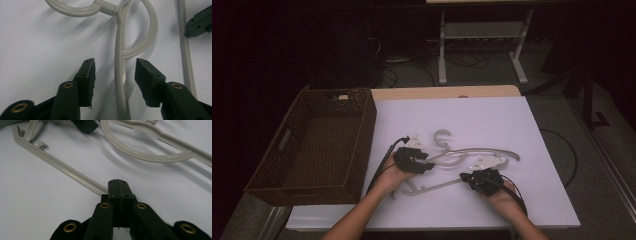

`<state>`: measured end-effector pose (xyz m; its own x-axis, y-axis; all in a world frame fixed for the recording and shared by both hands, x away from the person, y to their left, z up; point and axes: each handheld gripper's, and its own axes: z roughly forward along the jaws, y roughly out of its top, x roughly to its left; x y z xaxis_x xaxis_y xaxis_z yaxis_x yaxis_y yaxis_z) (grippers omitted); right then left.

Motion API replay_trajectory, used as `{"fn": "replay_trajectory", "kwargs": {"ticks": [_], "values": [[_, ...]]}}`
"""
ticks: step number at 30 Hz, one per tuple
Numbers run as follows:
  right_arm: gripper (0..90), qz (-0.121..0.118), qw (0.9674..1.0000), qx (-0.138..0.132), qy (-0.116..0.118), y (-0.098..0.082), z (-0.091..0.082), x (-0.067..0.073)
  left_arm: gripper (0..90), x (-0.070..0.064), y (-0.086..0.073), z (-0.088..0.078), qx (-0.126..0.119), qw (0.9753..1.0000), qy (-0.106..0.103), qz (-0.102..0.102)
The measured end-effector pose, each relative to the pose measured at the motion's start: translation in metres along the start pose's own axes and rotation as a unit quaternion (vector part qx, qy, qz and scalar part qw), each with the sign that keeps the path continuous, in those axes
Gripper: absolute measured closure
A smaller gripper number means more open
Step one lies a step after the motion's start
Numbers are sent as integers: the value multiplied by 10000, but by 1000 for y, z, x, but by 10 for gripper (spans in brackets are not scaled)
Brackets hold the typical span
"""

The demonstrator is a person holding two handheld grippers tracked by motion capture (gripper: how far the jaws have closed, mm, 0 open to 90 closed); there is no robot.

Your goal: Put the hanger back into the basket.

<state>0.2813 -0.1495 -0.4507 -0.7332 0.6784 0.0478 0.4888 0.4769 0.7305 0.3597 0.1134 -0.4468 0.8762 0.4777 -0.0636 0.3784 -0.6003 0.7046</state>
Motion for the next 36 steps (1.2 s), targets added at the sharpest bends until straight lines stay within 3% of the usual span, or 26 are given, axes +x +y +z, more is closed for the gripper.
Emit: {"fn": "replay_trajectory", "kwargs": {"ticks": [2,6,14,23,27,29,36], "values": [[897,-7,10000,-2,-1,0,0,0,575,-1,0,1,-58,10000,5,-56],[896,-2,10000,4,-2,0,0,0,653,-1,1,0,57,10000,35,64],[897,-5,10000,4,2,0,0,0,800,-5,5,5,32,9999,80,82],[896,21,10000,19,19,0,-1,1,813,-2,5,3,13,10000,-59,-37],[895,7,10000,7,4,0,-1,1,814,-5,6,2,-64,10000,13,11],[884,34,10000,1,50,0,-2,1,815,-4,7,-1,-9,9999,69,143],[756,103,9989,-423,185,4,-16,-2,816,-4,8,-5,-76,10000,62,16]]}}
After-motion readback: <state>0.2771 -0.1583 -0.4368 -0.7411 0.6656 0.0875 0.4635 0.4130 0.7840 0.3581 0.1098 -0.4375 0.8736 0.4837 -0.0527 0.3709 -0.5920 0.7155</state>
